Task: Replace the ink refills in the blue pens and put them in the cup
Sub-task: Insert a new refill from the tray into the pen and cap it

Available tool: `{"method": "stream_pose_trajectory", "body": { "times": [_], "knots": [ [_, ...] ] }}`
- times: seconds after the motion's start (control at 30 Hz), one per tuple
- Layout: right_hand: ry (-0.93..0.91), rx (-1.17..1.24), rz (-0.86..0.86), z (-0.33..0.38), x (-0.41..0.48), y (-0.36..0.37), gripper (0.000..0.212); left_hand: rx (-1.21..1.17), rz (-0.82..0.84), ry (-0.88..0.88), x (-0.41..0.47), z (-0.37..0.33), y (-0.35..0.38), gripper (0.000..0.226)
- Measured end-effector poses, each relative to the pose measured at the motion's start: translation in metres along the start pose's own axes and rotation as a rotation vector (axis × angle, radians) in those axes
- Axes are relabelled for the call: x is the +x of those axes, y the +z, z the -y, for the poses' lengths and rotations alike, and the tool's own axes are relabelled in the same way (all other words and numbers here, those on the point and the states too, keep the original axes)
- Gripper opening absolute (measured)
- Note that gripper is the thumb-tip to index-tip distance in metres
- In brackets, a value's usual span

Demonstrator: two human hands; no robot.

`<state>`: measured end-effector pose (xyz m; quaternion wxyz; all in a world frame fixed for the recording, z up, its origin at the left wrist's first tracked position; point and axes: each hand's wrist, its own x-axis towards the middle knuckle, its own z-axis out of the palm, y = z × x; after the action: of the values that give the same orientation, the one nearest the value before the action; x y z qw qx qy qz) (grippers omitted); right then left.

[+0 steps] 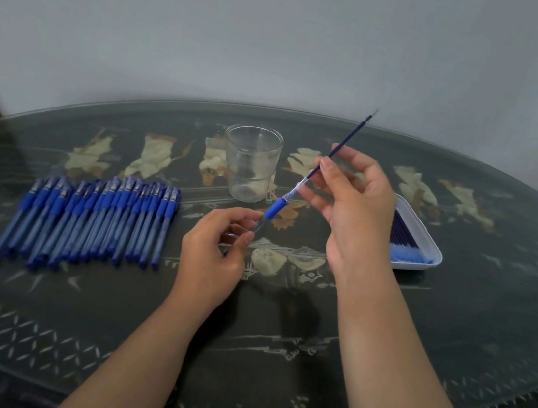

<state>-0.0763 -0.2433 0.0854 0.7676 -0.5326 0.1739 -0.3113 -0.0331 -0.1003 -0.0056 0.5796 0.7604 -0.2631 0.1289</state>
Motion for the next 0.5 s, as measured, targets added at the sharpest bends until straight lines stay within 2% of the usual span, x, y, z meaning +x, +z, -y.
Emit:
{"method": "stream_pose_trajectory", "body": {
  "times": [0.13,0.3,0.5],
  "knots": [
    [-0.044,-0.125,0.078,-0.006,-0.002,0.002,0.016,-0.014,0.002,-0.021,0.000,-0.001,0.000,0.037],
    [-0.044,-0.404,0.197,-0.019,-0.003,0.005,0.013,-0.063,-0.023,-0.085,0.000,-0.004,-0.001,0.041],
    [-0.039,-0.440,0.292,-0.027,-0.007,0.007,0.010,-0.120,-0.057,-0.138,0.000,-0.007,-0.003,0.042]
  ]
}}
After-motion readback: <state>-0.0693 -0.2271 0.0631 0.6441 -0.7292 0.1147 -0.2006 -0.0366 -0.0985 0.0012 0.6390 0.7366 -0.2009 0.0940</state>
